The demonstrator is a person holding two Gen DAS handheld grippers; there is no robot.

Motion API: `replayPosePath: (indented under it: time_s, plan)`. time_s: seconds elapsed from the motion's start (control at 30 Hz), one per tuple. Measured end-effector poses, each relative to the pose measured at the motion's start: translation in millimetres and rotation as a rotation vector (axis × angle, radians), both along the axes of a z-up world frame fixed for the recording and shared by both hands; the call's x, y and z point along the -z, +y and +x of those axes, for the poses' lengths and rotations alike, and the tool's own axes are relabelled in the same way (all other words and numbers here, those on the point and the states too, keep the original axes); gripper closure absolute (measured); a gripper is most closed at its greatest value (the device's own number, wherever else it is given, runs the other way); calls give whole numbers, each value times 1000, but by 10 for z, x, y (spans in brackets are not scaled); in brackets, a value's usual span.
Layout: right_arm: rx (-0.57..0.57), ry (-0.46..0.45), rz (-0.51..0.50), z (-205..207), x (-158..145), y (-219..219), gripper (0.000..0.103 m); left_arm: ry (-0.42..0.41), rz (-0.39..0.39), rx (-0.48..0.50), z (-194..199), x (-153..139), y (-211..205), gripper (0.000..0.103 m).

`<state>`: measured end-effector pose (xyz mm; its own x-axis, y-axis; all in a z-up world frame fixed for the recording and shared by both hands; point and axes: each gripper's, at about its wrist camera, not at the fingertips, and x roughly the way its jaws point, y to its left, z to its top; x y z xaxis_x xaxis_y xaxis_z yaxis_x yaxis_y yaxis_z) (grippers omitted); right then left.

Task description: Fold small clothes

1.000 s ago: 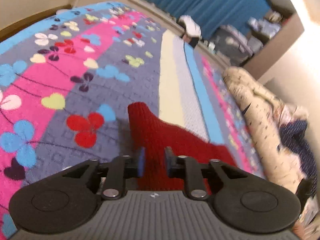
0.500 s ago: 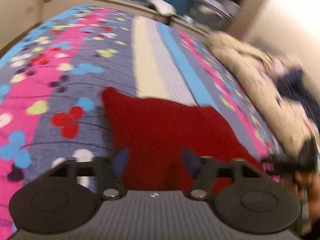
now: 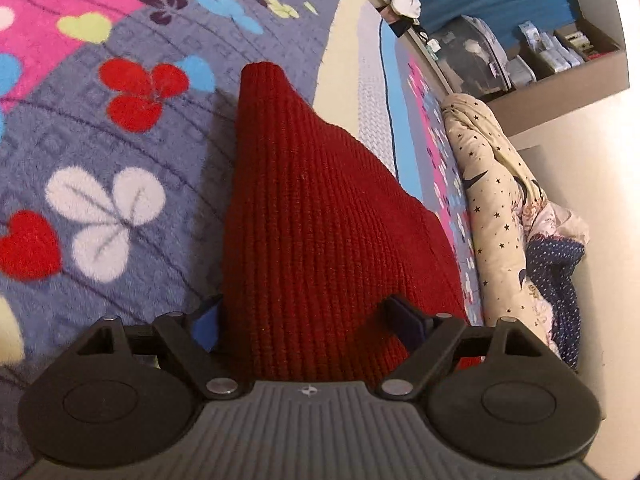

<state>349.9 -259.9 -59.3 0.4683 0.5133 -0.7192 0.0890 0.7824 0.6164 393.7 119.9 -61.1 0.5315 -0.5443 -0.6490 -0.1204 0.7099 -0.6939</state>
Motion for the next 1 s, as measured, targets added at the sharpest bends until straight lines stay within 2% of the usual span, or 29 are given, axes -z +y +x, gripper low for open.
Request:
replayPosePath:
  time_s: [0.03,0.13,0.23,0.33,0.47,0.57,0.6,0.67,0.73,0.8,0.87,0.93,0.97,1.0]
  plan:
    - [-8,-13,-11,0,-19,25,60,-13,12,4,-18,-40,-20,30]
    - [-16,-60,-19,-2,-91,92,66,-77,74,27,-71,-239,-54,48]
    - [-37,-137,37,-29,-209,209,69,-151,173,39,-167,-456,-34,51]
    - [-92,-220,85,-44,-334,551,69,-185,211,16,-283,-686,209,54]
    - [-129,-208,105,41,-298,1080,69,-254,304,-38,-511,-1066,766,55]
    - [-197,-213,127,62,-245,1440,69,-254,338,-79,-674,-1142,1185,52]
    - [-225,-211,119,63,-224,1551,68,-229,356,-98,-728,-1106,1308,45]
    - [-234,-184,43,56,-179,1688,63,-147,430,-186,-868,-991,1502,43]
    - [-195,-191,-71,16,-199,1722,63,-153,490,-227,-1031,-1011,1575,43]
    - [-123,-229,-123,-37,-322,1626,63,-215,495,-211,-1214,-1132,1560,43]
    - [-102,-285,-87,-106,-478,1557,63,-247,493,-144,-1368,-1167,1501,43]
    - [-171,-341,-7,-197,-629,1555,62,-223,535,-42,-1397,-1135,1318,44]
    - [-241,-359,27,-253,-692,1614,60,-192,573,14,-1392,-1074,1200,44]
    - [-326,-363,42,-304,-722,1708,53,-153,615,68,-1359,-990,1090,44]
